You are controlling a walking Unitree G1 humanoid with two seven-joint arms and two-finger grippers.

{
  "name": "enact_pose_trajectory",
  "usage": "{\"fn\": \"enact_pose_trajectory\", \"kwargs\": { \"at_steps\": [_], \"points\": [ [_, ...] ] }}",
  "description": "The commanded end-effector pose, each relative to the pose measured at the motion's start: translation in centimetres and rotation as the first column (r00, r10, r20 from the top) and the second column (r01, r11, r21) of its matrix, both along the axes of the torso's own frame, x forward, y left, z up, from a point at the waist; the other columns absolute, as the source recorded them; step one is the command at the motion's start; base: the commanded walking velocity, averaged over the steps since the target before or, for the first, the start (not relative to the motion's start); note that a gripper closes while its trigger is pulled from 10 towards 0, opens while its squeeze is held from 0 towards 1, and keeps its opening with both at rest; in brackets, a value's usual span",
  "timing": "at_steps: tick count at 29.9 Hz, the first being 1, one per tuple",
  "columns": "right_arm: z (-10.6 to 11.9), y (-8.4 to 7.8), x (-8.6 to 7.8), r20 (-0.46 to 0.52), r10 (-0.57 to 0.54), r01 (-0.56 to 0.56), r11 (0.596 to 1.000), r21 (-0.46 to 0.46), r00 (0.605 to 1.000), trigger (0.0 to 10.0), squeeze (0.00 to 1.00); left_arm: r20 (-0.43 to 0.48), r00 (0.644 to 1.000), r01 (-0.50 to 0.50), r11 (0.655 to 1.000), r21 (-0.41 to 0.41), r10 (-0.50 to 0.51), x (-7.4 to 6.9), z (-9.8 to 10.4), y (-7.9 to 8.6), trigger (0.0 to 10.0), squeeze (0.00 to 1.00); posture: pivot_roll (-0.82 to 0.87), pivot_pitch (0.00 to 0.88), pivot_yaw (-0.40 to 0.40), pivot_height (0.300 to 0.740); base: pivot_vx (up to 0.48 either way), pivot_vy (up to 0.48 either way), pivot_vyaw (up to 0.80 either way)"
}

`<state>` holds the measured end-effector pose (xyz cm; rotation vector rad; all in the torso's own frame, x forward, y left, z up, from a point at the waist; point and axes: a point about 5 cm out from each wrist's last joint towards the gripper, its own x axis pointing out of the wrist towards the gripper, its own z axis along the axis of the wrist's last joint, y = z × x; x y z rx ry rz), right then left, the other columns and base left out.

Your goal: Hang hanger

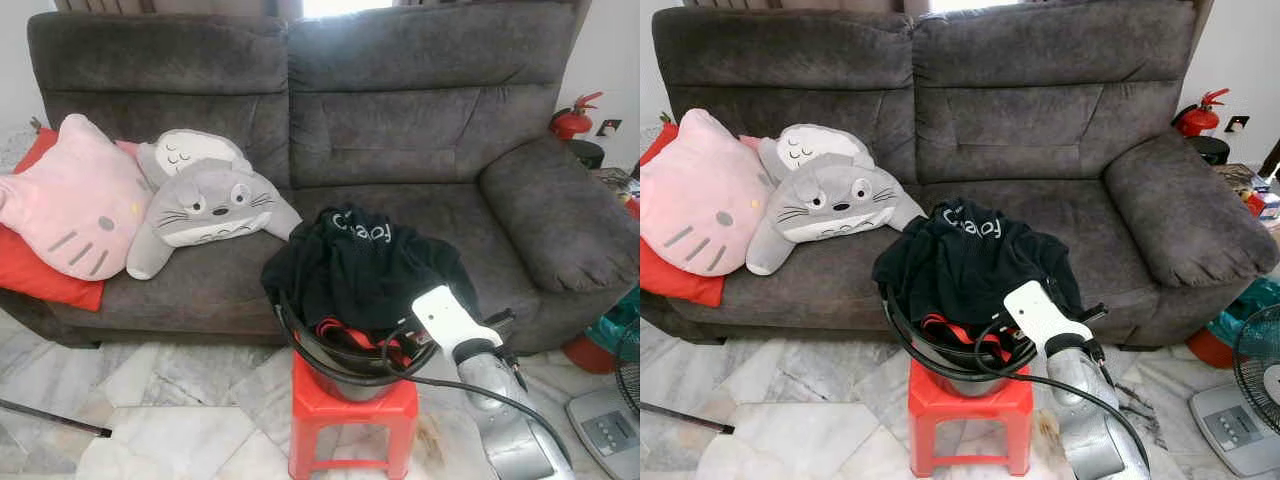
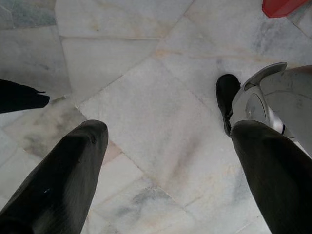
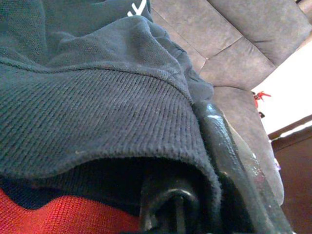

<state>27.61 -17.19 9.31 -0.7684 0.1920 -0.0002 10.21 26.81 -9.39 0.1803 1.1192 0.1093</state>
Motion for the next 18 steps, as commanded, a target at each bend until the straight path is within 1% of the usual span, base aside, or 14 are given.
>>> {"fn": "enact_pose_trajectory", "kwargs": {
  "at_steps": [1,2,3,4,6,7,9,10,13,14,15,16,17,18],
  "points": [
    [0.2,0.3,0.3,0.016,0.007,-0.007,1.000,0.019,1.000,0.0,0.00,-0.023,1.000,0.007,1.000,0.016,-0.006,-0.4,0.0,0.5,10.0,0.00,-0.09,0.000,0.054,0.716,0.000,0.000,0.00],
    [0.2,0.2,0.2,0.020,-0.012,0.011,0.998,0.061,1.000,0.7,0.00,-0.023,1.000,0.008,1.000,0.016,-0.007,-0.4,0.0,0.5,10.0,0.00,-0.09,0.000,0.054,0.716,0.000,0.000,0.00],
    [0.1,0.2,0.2,0.020,-0.057,0.053,0.983,0.178,0.998,10.0,0.00,-0.024,1.000,0.010,1.000,0.017,-0.009,-0.4,0.0,0.5,10.0,0.00,-0.09,0.000,0.055,0.716,0.000,0.000,0.00],
    [0.0,0.1,0.1,0.015,-0.087,0.080,0.965,0.251,0.996,10.0,0.00,-0.025,1.000,0.011,1.000,0.017,-0.010,-0.4,0.0,0.5,10.0,0.00,-0.09,0.000,0.055,0.716,0.000,0.000,0.00],
    [0.0,0.0,0.1,0.017,-0.118,0.105,0.935,0.338,0.993,10.0,0.00,-0.025,1.000,0.012,1.000,0.018,-0.011,-0.5,0.0,0.5,10.0,0.00,-0.09,0.000,0.056,0.716,0.000,0.000,0.00],
    [0.2,0.1,0.0,0.034,-0.127,0.103,0.911,0.399,0.991,10.0,0.00,-0.026,1.000,0.013,1.000,0.018,-0.012,-0.5,0.0,0.6,10.0,0.00,-0.09,0.000,0.057,0.716,0.000,0.000,0.00],
    [0.4,0.1,0.0,0.046,-0.150,0.113,0.882,0.457,0.988,10.0,0.00,-0.028,0.999,0.016,1.000,0.019,-0.015,-0.5,0.1,0.6,10.0,0.00,-0.09,0.000,0.059,0.716,0.000,0.000,0.00],
    [0.8,0.0,0.0,0.061,-0.175,0.120,0.851,0.511,0.983,10.0,0.00,-0.029,0.999,0.018,1.000,0.021,-0.017,-0.5,0.1,0.6,10.0,0.00,-0.09,0.000,0.060,0.716,0.000,0.000,0.00],
    [1.5,0.0,0.1,0.094,-0.195,0.106,0.810,0.576,0.976,10.0,0.00,-0.029,0.999,0.020,1.000,0.022,-0.019,-0.5,0.1,0.7,10.0,0.00,-0.09,0.000,0.060,0.716,0.000,0.000,0.00],
    [1.9,0.1,0.2,0.110,-0.197,0.091,0.789,0.608,0.974,10.0,0.00,-0.030,0.999,0.022,1.000,0.022,-0.021,-0.6,0.1,0.7,10.0,0.00,-0.09,0.000,0.065,0.716,0.000,0.000,0.00],
    [2.6,0.4,0.4,0.142,-0.199,0.060,0.756,0.652,0.970,10.0,0.00,-0.031,0.999,0.023,0.999,0.023,-0.023,-0.6,0.1,0.7,10.0,0.00,-0.09,0.000,0.065,0.716,0.000,0.000,0.00],
    [2.6,0.4,0.4,0.142,-0.199,0.060,0.756,0.652,0.970,10.0,0.00,-0.031,0.999,0.023,0.999,0.023,-0.023,-0.6,0.1,0.7,10.0,0.00,-0.09,0.000,0.065,0.716,0.000,0.000,0.00],
    [3.3,0.5,0.6,0.173,-0.199,0.030,0.735,0.678,0.965,10.0,0.00,-0.031,0.999,0.024,0.999,0.023,-0.023,-0.6,0.1,0.7,10.0,0.00,-0.09,0.000,0.065,0.716,0.000,0.000,0.00],
    [3.3,0.5,0.6,0.173,-0.199,0.030,0.735,0.678,0.965,10.0,0.00,-0.031,0.999,0.024,0.999,0.023,-0.023,-0.6,0.1,0.7,10.0,0.00,-0.09,0.000,0.065,0.716,0.000,0.000,0.00]
  ]
}}
